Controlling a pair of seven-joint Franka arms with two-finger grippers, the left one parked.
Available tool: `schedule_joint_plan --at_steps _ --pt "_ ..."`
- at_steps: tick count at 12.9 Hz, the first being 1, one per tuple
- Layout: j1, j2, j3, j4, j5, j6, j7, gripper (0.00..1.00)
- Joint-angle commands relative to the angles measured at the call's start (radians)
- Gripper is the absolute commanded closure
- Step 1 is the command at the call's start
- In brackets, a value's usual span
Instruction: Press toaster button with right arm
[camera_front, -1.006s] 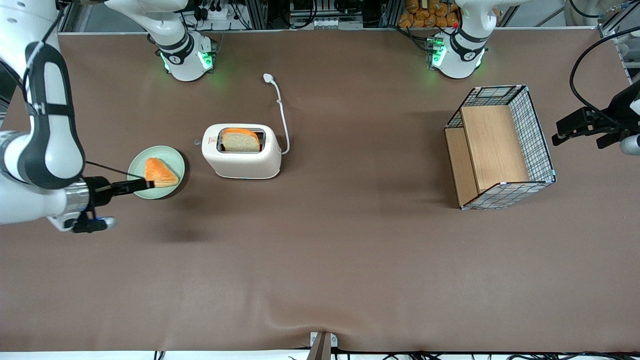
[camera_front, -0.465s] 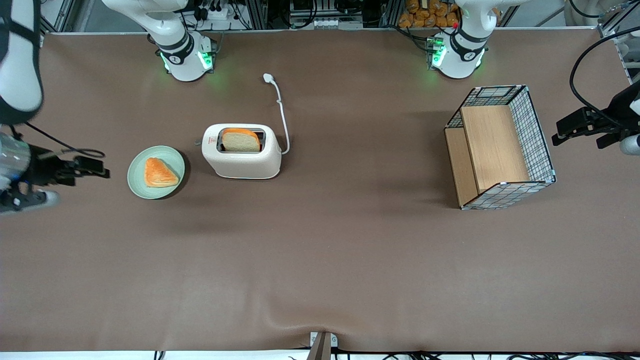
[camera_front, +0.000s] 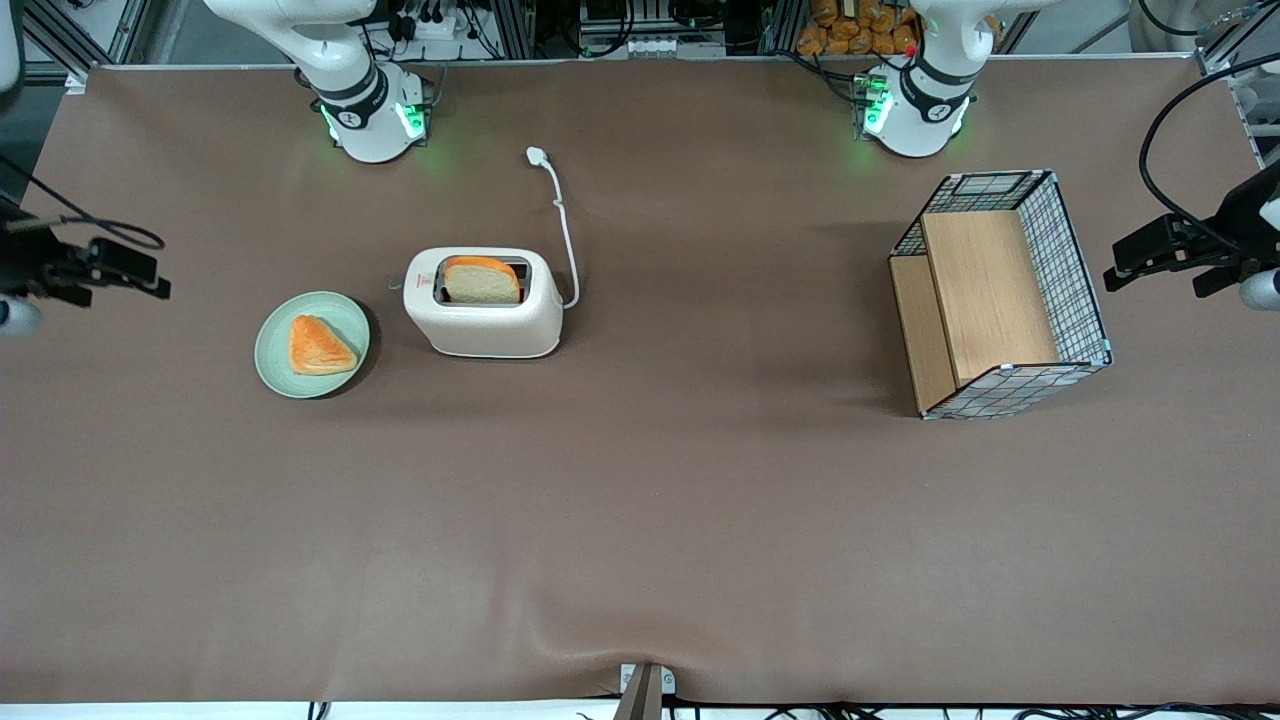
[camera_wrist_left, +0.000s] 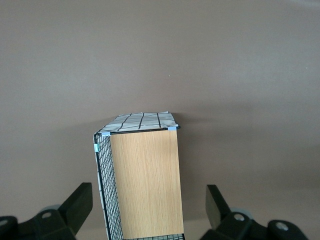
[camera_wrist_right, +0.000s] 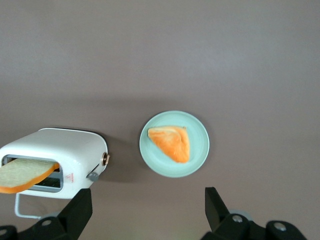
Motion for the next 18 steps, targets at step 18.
schedule_joint_plan --at_steps 18 --pt "-0.062 -0.067 0.043 0.064 -0.048 -0.156 0.152 0.0"
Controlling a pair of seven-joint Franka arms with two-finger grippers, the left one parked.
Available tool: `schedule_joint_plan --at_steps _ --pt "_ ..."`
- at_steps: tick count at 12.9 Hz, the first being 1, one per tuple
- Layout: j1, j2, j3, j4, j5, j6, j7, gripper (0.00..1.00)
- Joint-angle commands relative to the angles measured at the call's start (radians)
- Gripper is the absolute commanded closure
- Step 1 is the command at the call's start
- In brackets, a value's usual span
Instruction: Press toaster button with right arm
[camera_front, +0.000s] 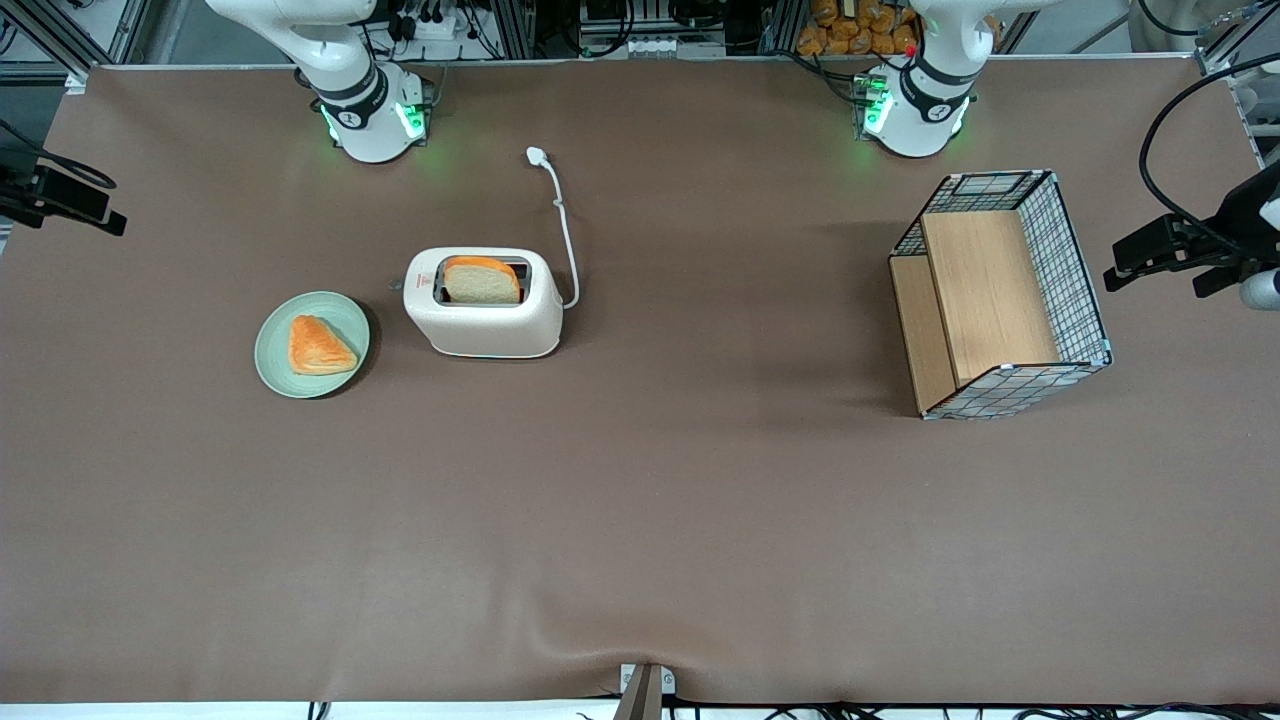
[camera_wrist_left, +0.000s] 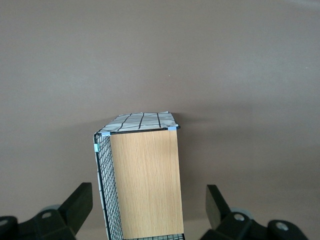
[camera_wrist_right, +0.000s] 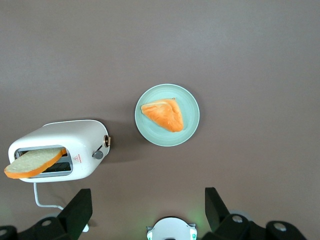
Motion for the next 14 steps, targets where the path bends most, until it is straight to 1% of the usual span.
schedule_joint_plan --at_steps 1,3,5,14 --pt "-0.013 -0.007 0.016 0.009 -0.021 -0.005 0.011 0.0" --pt "-0.013 -0.007 0.016 0.009 -0.025 0.006 0.008 0.0" --pt "-0.012 -0.007 0.017 0.009 -0.048 0.033 -0.013 0.0" --pt "-0.015 -0.007 0.017 0.009 -0.047 0.033 -0.021 0.0"
